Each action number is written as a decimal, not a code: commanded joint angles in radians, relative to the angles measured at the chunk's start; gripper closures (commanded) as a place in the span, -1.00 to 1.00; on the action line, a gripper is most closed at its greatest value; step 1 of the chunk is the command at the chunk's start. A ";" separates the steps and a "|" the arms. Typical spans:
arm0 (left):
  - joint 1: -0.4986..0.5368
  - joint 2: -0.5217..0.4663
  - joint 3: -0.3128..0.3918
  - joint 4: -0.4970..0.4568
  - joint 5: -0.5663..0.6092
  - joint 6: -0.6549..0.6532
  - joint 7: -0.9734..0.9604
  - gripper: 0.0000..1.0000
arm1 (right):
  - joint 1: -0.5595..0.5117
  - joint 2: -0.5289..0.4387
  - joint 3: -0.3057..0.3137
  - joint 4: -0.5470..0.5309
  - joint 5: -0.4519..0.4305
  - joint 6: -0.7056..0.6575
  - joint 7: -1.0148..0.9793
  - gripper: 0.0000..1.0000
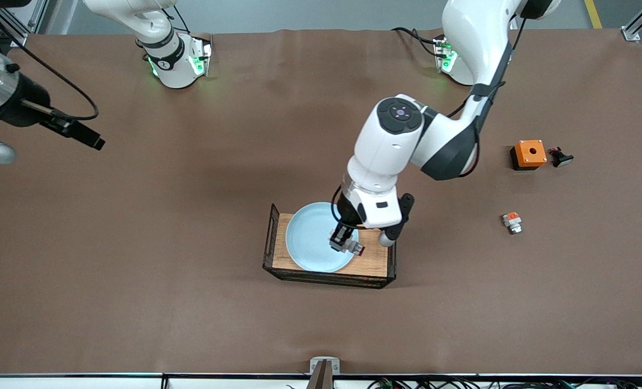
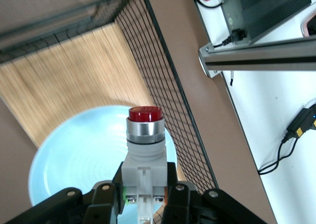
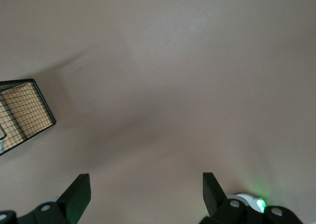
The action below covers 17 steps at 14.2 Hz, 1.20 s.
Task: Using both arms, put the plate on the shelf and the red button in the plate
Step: 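Carry the red button with the left gripper over the plate while the right gripper withdraws, then lower the red button onto the plate and open the left gripper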
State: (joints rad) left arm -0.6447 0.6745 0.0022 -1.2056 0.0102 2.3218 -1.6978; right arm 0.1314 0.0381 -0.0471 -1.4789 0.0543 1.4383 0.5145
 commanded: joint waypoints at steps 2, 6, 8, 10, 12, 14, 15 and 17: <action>-0.033 0.023 0.015 -0.005 0.036 0.053 -0.052 0.86 | -0.091 -0.098 0.019 -0.171 -0.016 0.128 -0.195 -0.99; -0.061 0.052 0.015 -0.023 0.109 0.094 -0.109 0.86 | -0.137 -0.095 0.019 -0.173 -0.050 0.181 -0.310 -0.99; -0.072 0.072 0.013 -0.032 0.172 0.119 -0.163 0.86 | -0.157 -0.092 0.019 -0.172 -0.051 0.217 -0.370 -0.99; -0.085 0.094 0.013 -0.034 0.204 0.148 -0.195 0.86 | -0.167 -0.092 0.019 -0.166 -0.054 0.246 -0.386 -0.99; -0.089 0.108 0.015 -0.034 0.209 0.160 -0.200 0.85 | -0.165 -0.092 0.023 -0.159 -0.083 0.261 -0.386 -0.99; -0.092 0.118 0.013 -0.034 0.229 0.162 -0.201 0.83 | -0.161 -0.092 0.024 -0.159 -0.090 0.267 -0.386 -0.99; -0.093 0.125 0.013 -0.034 0.240 0.162 -0.201 0.82 | -0.161 -0.090 0.024 -0.159 -0.090 0.269 -0.386 -0.99; -0.093 0.131 0.012 -0.034 0.241 0.162 -0.201 0.72 | -0.159 -0.090 0.026 -0.159 -0.090 0.269 -0.384 -0.99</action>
State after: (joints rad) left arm -0.7270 0.7984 0.0035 -1.2429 0.2195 2.4700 -1.8727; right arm -0.0157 -0.0295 -0.0350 -1.6204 -0.0231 1.6984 0.1424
